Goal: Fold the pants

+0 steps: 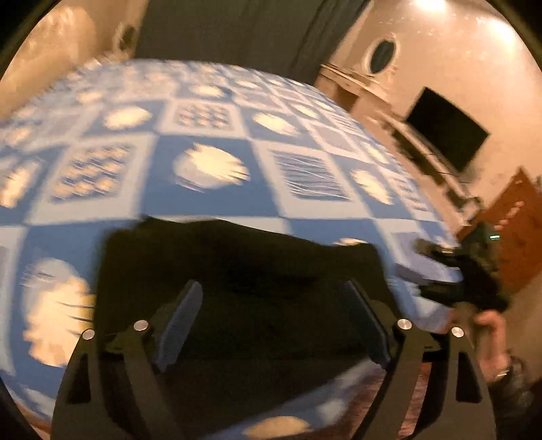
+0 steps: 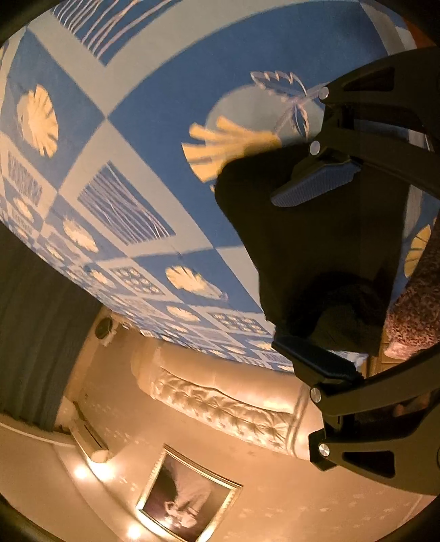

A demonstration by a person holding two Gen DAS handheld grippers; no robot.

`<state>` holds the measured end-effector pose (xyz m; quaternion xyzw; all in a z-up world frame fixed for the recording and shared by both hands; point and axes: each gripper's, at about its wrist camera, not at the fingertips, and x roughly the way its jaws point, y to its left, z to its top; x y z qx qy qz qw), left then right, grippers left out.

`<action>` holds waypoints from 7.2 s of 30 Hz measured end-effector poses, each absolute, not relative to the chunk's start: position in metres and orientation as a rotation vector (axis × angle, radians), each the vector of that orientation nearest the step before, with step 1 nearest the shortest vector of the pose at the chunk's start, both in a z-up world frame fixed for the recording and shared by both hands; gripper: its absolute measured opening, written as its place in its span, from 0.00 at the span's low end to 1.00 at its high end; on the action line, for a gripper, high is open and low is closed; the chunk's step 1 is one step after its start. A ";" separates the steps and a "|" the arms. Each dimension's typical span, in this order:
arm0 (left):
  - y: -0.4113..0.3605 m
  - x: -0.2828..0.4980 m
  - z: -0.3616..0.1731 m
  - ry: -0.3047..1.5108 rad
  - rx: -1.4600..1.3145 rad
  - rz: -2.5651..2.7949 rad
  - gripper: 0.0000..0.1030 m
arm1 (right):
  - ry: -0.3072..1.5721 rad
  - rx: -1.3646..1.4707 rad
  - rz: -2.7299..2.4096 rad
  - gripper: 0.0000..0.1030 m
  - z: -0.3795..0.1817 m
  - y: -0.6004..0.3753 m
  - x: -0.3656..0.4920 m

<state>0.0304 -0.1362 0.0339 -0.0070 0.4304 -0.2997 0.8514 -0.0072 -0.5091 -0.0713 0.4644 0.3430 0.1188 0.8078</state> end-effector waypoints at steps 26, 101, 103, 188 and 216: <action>-0.022 0.070 -0.037 0.992 -0.136 -0.352 0.83 | 1.029 0.754 0.451 0.73 -0.104 -0.350 0.056; -0.040 0.051 -0.061 1.133 -0.281 -0.474 0.82 | 0.932 1.017 0.086 0.72 -0.104 -0.531 -0.039; -0.041 0.048 -0.061 1.133 -0.280 -0.478 0.83 | 0.938 0.994 0.071 0.72 -0.104 -0.533 -0.042; -0.093 0.162 -0.074 1.079 -0.564 -0.909 0.83 | 0.798 1.007 0.453 0.86 -0.132 -0.566 0.082; -0.104 0.176 -0.078 1.102 -0.554 -0.872 0.83 | 0.745 1.224 0.493 0.85 -0.149 -0.582 0.081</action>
